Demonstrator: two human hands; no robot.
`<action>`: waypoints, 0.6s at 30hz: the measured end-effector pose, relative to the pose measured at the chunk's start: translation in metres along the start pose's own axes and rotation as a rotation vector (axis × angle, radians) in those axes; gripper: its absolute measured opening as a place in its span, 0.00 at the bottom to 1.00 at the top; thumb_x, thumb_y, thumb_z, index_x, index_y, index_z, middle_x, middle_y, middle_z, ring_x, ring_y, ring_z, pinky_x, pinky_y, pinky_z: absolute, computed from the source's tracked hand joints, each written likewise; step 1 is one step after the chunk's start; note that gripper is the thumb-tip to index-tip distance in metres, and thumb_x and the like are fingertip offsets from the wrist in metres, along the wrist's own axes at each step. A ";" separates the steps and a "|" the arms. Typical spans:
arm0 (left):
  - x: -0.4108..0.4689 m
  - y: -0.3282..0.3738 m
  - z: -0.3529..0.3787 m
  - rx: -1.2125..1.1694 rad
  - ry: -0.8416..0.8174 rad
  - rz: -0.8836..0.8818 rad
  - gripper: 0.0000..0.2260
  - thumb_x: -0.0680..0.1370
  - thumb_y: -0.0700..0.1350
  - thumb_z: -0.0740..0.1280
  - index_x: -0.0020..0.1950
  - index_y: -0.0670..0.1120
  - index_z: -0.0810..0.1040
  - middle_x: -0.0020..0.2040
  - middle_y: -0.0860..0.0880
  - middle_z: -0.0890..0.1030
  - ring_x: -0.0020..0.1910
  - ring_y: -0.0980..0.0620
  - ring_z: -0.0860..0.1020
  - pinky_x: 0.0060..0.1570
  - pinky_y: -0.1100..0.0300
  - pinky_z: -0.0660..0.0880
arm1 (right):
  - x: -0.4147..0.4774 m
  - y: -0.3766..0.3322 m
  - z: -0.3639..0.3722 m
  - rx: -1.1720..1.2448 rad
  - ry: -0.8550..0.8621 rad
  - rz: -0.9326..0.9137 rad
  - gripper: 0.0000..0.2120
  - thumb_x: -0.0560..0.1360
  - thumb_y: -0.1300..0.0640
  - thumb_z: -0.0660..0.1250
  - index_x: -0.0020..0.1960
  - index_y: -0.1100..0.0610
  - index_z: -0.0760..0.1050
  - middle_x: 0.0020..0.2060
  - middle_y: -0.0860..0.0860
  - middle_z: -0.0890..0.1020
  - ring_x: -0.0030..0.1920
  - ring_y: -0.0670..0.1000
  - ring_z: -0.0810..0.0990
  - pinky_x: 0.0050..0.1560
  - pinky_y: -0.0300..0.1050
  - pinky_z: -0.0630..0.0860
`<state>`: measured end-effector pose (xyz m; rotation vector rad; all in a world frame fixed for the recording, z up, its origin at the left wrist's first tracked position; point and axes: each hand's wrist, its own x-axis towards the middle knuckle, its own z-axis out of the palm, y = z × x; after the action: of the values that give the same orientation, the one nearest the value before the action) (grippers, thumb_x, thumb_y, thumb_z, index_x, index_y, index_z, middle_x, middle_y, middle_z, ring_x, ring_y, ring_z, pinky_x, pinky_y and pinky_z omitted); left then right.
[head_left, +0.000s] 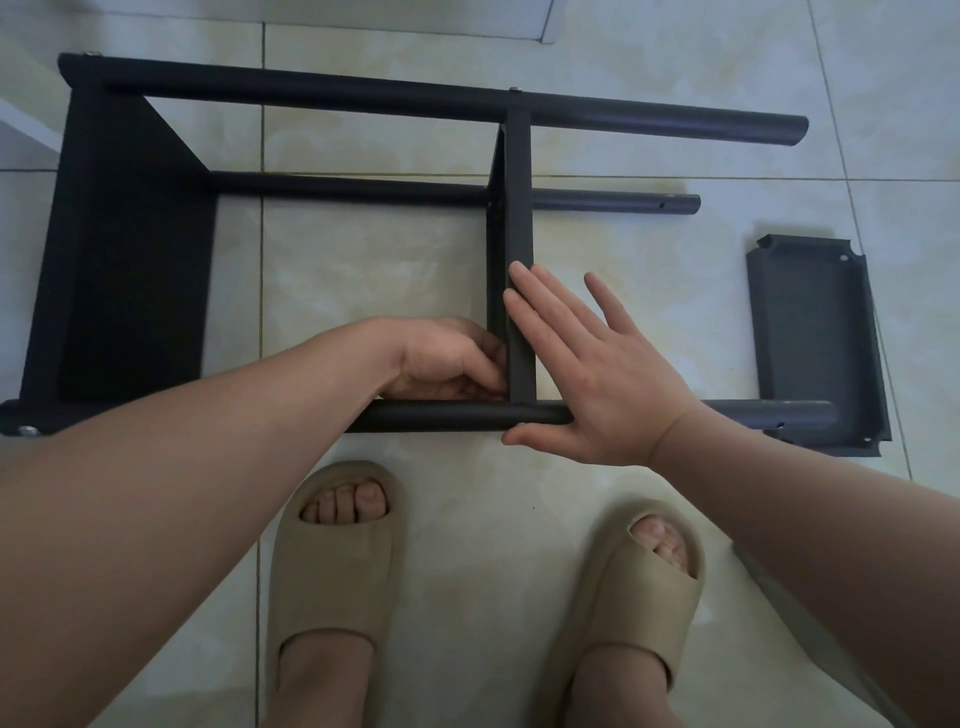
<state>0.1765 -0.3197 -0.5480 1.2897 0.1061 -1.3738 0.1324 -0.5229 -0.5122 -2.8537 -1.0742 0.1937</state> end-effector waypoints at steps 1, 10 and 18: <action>0.001 -0.001 0.000 -0.010 -0.005 0.011 0.10 0.78 0.28 0.62 0.57 0.35 0.77 0.44 0.40 0.83 0.42 0.46 0.83 0.44 0.57 0.81 | 0.000 0.000 0.000 0.000 0.001 0.000 0.51 0.75 0.26 0.55 0.81 0.64 0.53 0.82 0.58 0.52 0.82 0.57 0.50 0.78 0.65 0.52; 0.001 -0.004 -0.003 -0.064 -0.086 0.011 0.13 0.78 0.29 0.60 0.45 0.41 0.83 0.40 0.43 0.83 0.40 0.48 0.83 0.42 0.59 0.80 | 0.000 0.001 0.001 -0.002 0.011 -0.004 0.51 0.75 0.26 0.56 0.81 0.64 0.53 0.82 0.59 0.52 0.82 0.57 0.50 0.78 0.66 0.52; 0.001 0.000 -0.004 -0.031 -0.089 -0.056 0.11 0.78 0.30 0.61 0.58 0.36 0.77 0.49 0.38 0.82 0.45 0.47 0.84 0.47 0.58 0.81 | 0.000 0.001 0.001 0.006 0.007 -0.001 0.51 0.75 0.26 0.55 0.81 0.64 0.54 0.82 0.58 0.52 0.82 0.57 0.50 0.79 0.65 0.52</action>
<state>0.1794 -0.3172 -0.5506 1.2058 0.1029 -1.4704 0.1326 -0.5234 -0.5129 -2.8461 -1.0710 0.1860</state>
